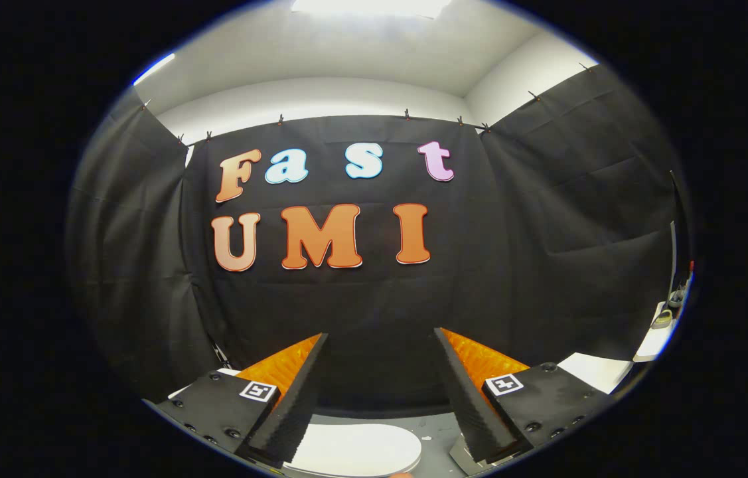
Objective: Open the toilet lid.
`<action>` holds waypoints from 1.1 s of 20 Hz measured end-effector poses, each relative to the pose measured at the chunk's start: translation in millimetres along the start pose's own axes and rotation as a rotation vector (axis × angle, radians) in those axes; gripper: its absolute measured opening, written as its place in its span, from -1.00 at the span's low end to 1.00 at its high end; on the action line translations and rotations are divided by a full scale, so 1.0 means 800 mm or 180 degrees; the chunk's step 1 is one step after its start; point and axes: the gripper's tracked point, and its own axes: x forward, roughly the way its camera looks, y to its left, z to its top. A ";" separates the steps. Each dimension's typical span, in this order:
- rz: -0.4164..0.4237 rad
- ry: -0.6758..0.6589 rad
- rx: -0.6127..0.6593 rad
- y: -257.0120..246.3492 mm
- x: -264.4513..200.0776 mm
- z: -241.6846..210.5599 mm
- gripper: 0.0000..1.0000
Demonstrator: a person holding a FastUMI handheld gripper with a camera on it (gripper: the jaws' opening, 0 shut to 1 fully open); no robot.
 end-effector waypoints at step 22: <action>0.0035 0.0942 0.0335 -0.032 0.050 -0.297 0.97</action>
